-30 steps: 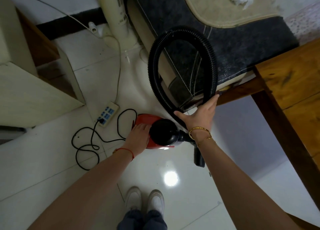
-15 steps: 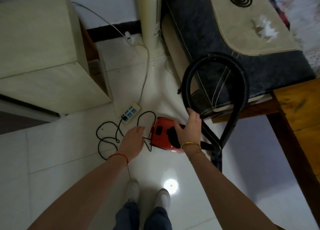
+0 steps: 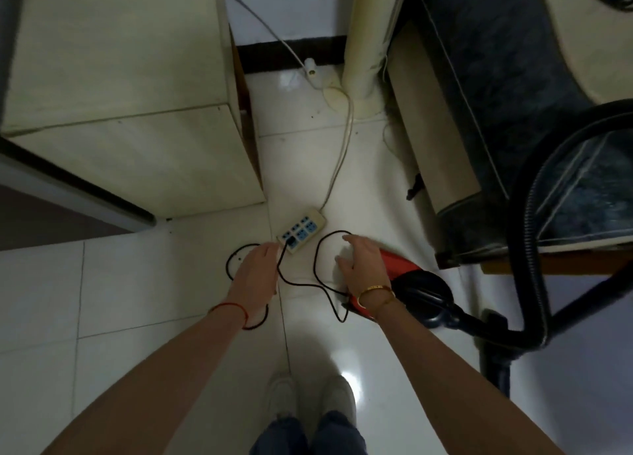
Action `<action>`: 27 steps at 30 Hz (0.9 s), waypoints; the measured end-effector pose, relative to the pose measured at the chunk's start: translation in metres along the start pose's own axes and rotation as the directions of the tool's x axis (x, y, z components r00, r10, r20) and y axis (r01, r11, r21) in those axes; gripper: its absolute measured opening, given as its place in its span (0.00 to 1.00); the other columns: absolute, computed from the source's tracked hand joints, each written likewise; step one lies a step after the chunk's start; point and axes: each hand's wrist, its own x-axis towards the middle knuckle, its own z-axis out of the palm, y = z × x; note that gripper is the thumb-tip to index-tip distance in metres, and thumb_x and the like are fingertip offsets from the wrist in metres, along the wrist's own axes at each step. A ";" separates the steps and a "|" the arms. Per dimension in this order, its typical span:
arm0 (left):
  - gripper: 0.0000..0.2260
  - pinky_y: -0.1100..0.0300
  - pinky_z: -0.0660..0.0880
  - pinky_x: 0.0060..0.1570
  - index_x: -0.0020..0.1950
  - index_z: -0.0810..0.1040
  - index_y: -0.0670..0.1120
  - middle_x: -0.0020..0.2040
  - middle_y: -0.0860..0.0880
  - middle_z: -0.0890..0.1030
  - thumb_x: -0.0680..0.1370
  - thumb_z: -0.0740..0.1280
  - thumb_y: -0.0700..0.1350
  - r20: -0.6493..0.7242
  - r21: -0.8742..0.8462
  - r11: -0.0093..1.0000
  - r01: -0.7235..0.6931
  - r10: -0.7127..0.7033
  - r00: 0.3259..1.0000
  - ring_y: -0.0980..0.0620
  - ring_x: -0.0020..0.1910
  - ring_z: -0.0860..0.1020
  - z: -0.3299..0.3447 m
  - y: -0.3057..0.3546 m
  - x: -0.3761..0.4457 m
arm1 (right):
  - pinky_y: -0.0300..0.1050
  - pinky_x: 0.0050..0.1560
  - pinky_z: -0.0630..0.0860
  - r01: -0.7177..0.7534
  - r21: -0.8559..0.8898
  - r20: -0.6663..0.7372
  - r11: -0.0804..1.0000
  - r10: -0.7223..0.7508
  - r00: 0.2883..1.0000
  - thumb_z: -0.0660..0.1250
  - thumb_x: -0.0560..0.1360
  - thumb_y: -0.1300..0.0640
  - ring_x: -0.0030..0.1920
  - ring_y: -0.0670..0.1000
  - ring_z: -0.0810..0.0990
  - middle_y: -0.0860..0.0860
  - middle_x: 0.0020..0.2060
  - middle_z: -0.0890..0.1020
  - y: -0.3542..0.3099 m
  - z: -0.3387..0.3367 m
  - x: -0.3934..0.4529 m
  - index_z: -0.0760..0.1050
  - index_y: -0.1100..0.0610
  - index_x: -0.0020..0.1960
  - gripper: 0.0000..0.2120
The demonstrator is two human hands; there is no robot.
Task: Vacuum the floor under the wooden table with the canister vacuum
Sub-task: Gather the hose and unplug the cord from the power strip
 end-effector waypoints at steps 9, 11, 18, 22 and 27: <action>0.26 0.56 0.56 0.73 0.78 0.54 0.44 0.77 0.42 0.58 0.82 0.60 0.43 0.029 0.023 1.000 0.014 -0.015 0.999 0.45 0.75 0.58 0.104 -0.111 0.116 | 0.46 0.64 0.67 0.179 -0.149 0.089 0.973 -0.167 0.982 0.63 0.77 0.56 0.65 0.55 0.68 0.55 0.66 0.71 0.050 0.145 0.111 0.66 0.57 0.70 0.22; 0.28 0.56 0.56 0.73 0.78 0.53 0.45 0.77 0.44 0.57 0.81 0.61 0.47 0.046 0.002 1.000 0.005 -0.005 0.999 0.46 0.75 0.58 0.129 -0.124 0.134 | 0.45 0.64 0.66 0.241 -0.189 0.128 0.952 -0.220 0.967 0.63 0.77 0.56 0.66 0.56 0.67 0.56 0.67 0.71 0.059 0.172 0.134 0.66 0.58 0.70 0.23; 0.34 0.55 0.58 0.71 0.77 0.55 0.40 0.76 0.41 0.61 0.78 0.66 0.53 -0.030 0.079 0.990 -0.120 0.122 0.992 0.45 0.73 0.62 0.207 -0.149 0.179 | 0.45 0.61 0.66 0.439 -0.281 0.167 0.853 -0.407 0.898 0.66 0.76 0.52 0.62 0.56 0.71 0.56 0.61 0.75 0.082 0.235 0.193 0.71 0.58 0.66 0.21; 0.35 0.57 0.58 0.71 0.76 0.57 0.39 0.75 0.41 0.62 0.77 0.67 0.53 -0.091 0.096 0.986 -0.133 0.142 0.986 0.45 0.73 0.63 0.225 -0.152 0.192 | 0.49 0.54 0.73 0.481 -0.276 0.188 0.832 -0.444 0.876 0.67 0.75 0.52 0.59 0.55 0.73 0.55 0.58 0.76 0.080 0.248 0.205 0.73 0.58 0.62 0.18; 0.28 0.53 0.72 0.59 0.71 0.67 0.43 0.64 0.44 0.73 0.75 0.69 0.53 -0.179 0.024 0.985 -0.174 0.175 0.968 0.44 0.60 0.73 0.237 -0.152 0.201 | 0.50 0.47 0.73 0.523 -0.370 0.236 0.767 -0.467 0.852 0.60 0.78 0.56 0.54 0.58 0.77 0.57 0.54 0.78 0.067 0.256 0.211 0.72 0.59 0.59 0.12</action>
